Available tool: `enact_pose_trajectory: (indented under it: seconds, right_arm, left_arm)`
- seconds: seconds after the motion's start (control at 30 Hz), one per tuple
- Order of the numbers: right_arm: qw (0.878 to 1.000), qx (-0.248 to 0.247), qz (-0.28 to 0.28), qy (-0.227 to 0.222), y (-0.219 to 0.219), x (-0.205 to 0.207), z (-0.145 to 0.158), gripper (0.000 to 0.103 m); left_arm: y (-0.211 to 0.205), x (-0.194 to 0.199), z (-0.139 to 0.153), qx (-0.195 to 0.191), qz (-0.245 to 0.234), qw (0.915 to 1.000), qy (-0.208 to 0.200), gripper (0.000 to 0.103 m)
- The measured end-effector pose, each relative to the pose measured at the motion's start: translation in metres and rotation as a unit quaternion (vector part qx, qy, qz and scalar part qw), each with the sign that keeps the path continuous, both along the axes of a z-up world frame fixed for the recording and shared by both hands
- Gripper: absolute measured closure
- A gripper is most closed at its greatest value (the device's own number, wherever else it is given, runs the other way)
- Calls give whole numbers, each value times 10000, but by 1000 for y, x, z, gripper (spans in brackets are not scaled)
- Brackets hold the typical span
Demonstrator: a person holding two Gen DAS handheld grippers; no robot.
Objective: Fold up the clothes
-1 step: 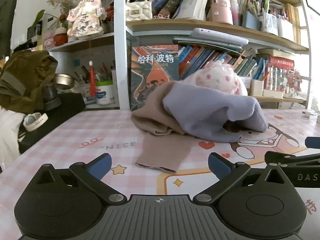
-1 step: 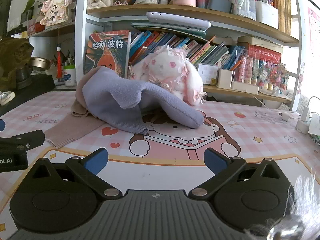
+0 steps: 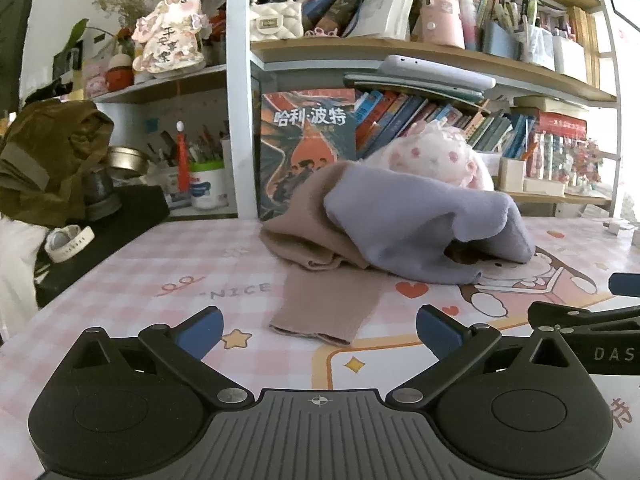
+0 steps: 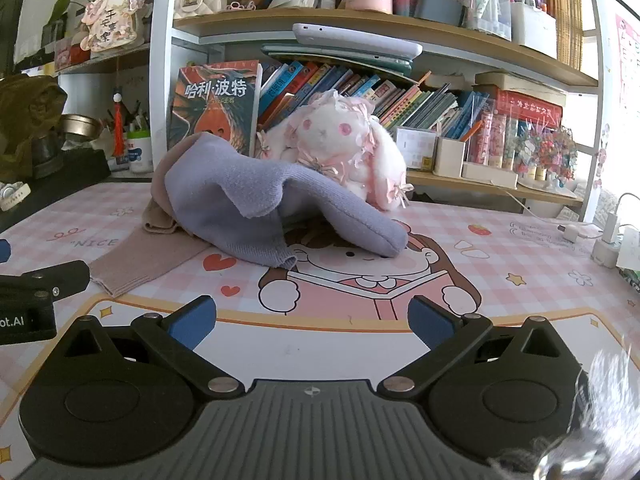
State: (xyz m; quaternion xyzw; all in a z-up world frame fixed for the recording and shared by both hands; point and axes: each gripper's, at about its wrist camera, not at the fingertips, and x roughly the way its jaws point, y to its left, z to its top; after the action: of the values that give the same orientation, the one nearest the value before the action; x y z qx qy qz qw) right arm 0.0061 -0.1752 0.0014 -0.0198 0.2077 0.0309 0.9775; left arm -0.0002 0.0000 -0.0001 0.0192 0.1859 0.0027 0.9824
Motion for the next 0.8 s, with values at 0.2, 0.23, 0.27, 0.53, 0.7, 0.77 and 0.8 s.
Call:
enact_pose_trajectory:
  seconds: [0.2,0.23,0.27,0.53,0.7,0.77,0.8]
  right_arm:
    - [10000,-10,-15,11,1,-1,-1,0]
    - [10000,-3,-20,12,1,-1,-1,0]
    - [10000,4,-25,11,0,-1,-1,0]
    - [10000,6,-48,-25,-1,-1,1,0]
    - [10000,7,-49,-80,-1,-3,2,0]
    - [9999,10,-44,-100,-1,-4,2,0]
    - [9999,12,-41,-108,-1,-4,2,0]
  left_arm:
    - [-3,-1,-2,78,42,10000,-19,0]
    - [-5,0,-3,110,47,9999,-20,0]
    - [-2,-1,-3,73,29,10000,-19,0]
    - [0,0,-1,31,12,10000,3,0]
    - [0,1,-1,13,6,10000,39,0]
    - [0,1,-1,15,12,10000,38,0]
    - [0,1,-1,16,13,10000,35,0]
